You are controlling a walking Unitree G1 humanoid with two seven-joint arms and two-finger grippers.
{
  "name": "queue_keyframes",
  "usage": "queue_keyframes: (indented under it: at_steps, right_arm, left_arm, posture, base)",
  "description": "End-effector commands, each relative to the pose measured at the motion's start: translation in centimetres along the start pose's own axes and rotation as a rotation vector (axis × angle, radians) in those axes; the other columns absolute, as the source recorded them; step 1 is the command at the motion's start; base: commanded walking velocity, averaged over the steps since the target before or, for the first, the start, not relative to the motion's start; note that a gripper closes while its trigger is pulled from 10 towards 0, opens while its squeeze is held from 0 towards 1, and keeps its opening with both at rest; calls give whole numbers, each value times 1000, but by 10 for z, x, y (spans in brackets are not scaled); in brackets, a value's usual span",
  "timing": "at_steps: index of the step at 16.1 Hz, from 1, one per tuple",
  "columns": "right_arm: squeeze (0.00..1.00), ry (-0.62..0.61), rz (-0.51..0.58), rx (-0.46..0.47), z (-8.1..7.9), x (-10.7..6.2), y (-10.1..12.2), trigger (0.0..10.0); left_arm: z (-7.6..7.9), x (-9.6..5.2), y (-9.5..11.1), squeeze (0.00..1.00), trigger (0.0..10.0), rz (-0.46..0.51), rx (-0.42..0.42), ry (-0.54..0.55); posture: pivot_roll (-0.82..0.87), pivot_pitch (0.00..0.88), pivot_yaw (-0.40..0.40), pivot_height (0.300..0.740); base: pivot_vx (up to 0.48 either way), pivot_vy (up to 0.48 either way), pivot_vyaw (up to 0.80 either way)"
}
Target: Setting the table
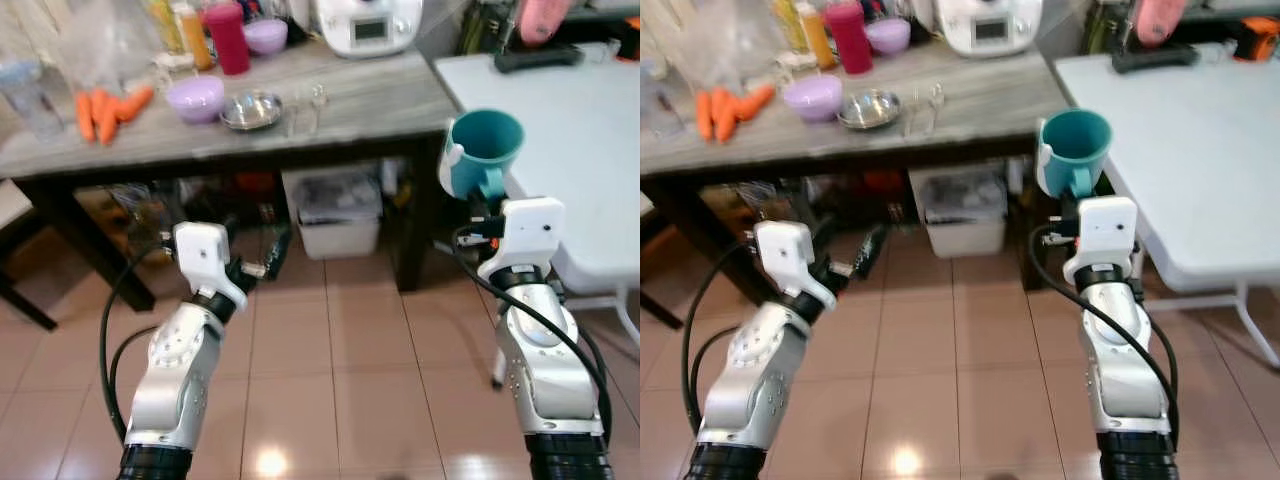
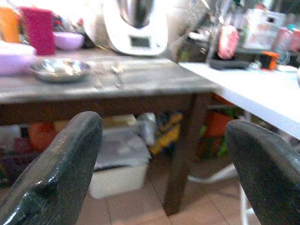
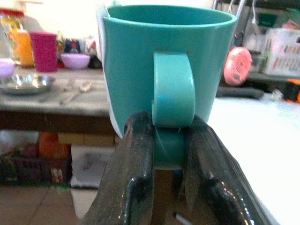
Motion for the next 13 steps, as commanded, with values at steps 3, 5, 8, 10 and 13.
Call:
queue_keyframes:
  at_steps: [3, 5, 8, 10, 13]
  right_arm:
    - [0, 30, 47, 22, -12, 2, 12, 10000]
    - [0, 32, 47, 15, -11, 1, 12, 10000]
    - [0, 29, 49, 18, -10, 2, 12, 10000]
    - [0, 22, 50, 20, -8, 3, 13, 10000]
    - [0, 20, 49, 16, -8, 2, 13, 10000]
  left_arm:
    - [-12, -5, 5, 0, 10000, 6, 23, 28]
    - [-11, -5, 5, 0, 10000, 5, 22, 28]
    - [-9, -5, 3, 0, 10000, 2, 17, 25]
    - [-8, -4, 4, 0, 10000, 5, 14, 23]
    - [-7, -4, 4, 0, 10000, 5, 15, 16]
  posture:
    - [-182, 60, 75, 740]
    - [-183, 60, 74, 740]
    - [-186, 56, 71, 740]
    - [-187, 61, 72, 740]
    - [-190, 74, 72, 740]
  base:
    - [480, 0, 133]
    - [480, 0, 256]
    - [480, 0, 171]
    - [480, 0, 0]
    - [480, 0, 0]
Point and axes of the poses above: a point about 5 cm out from each wrist's last joint towards the gripper, its own x axis pointing out of the wrist towards the gripper, its own y axis along the axis of the wrist's last joint, z = x × y, the point moved 3 cm from there along x, pointing out of the wrist towards the gripper, and after that the axes turned 3 degrees about -x, right-handed, at the moved point
